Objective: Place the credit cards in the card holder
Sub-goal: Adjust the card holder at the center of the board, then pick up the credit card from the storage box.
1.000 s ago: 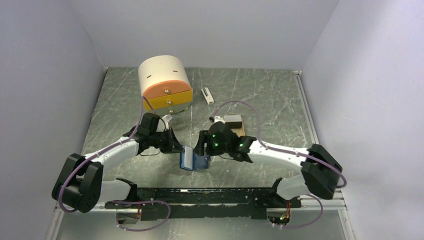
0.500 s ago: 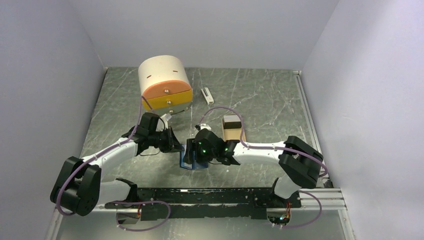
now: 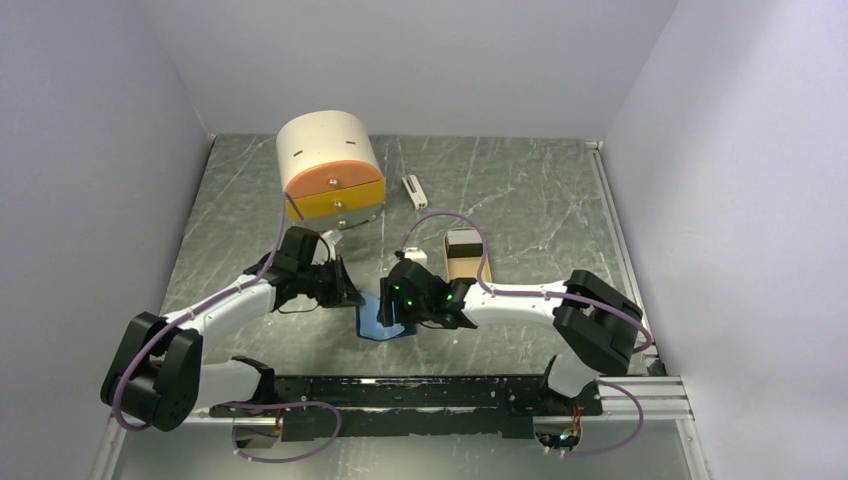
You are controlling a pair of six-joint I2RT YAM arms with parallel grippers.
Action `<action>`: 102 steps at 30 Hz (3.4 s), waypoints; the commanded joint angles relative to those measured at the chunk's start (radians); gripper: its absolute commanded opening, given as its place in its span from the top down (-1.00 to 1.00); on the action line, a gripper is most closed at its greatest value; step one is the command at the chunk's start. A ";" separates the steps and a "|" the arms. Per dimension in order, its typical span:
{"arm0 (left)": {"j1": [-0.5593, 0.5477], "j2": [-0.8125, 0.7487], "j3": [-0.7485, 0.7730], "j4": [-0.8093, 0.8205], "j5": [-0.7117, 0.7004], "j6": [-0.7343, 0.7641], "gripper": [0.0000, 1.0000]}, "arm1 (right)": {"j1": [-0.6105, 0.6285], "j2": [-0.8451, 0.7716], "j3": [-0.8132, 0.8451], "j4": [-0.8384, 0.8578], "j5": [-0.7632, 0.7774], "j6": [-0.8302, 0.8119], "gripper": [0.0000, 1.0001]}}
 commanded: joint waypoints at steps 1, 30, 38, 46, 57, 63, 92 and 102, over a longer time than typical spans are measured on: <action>-0.010 0.013 0.042 -0.048 -0.041 0.047 0.82 | -0.001 -0.044 -0.007 -0.079 0.086 -0.022 -0.26; -0.010 0.024 0.077 -0.062 -0.007 0.088 0.82 | -0.344 -0.282 0.007 -0.079 0.028 -0.919 -0.43; -0.008 0.023 0.085 -0.061 0.037 0.075 0.82 | -0.482 -0.133 0.125 -0.167 0.020 -1.226 -0.44; -0.009 0.048 0.083 -0.050 0.039 0.079 0.82 | -0.524 -0.028 0.172 -0.154 -0.067 -1.480 -0.38; -0.010 0.010 0.027 -0.004 0.049 0.043 0.81 | -0.523 0.014 0.041 0.070 0.045 -1.642 -0.35; -0.010 -0.009 0.031 -0.022 0.037 0.043 0.81 | -0.523 0.027 0.027 0.132 0.074 -1.657 -0.18; -0.010 -0.027 0.014 -0.027 0.017 0.022 0.82 | -0.523 -0.048 0.073 0.028 0.065 -1.619 1.00; -0.010 -0.026 0.009 -0.009 0.016 0.005 0.82 | -0.523 -0.082 0.180 -0.176 0.003 -1.533 1.00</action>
